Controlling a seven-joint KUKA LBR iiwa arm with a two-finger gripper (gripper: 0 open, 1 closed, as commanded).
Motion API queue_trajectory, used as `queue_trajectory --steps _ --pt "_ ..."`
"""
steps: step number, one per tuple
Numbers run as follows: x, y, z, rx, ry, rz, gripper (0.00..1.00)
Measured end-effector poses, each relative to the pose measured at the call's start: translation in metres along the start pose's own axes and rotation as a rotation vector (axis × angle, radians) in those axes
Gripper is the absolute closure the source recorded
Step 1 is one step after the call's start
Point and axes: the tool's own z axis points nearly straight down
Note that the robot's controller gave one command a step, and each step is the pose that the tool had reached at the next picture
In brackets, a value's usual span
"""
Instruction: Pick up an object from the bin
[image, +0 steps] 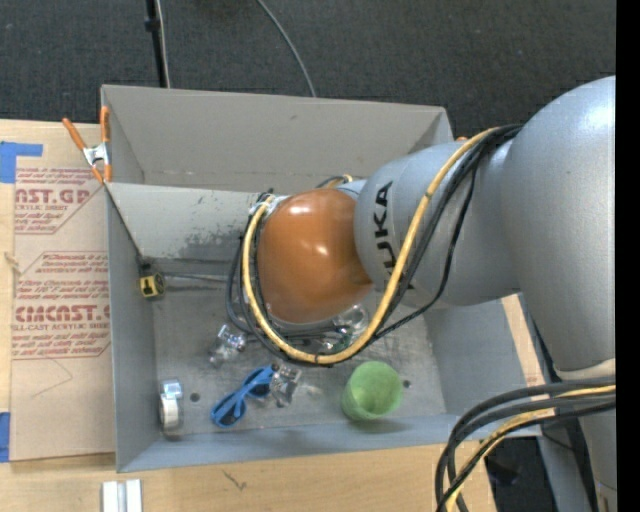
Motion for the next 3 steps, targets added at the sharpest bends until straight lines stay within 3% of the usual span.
queue_trajectory --steps 1,2,3 --pt "0.0125 -0.01 0.0344 0.002 -0.007 -0.253 0.0" --pt "0.0102 -0.0091 0.0333 0.0 -0.005 -0.252 0.0" --pt "0.01 -0.0105 0.031 0.002 -0.004 -0.251 1.0"
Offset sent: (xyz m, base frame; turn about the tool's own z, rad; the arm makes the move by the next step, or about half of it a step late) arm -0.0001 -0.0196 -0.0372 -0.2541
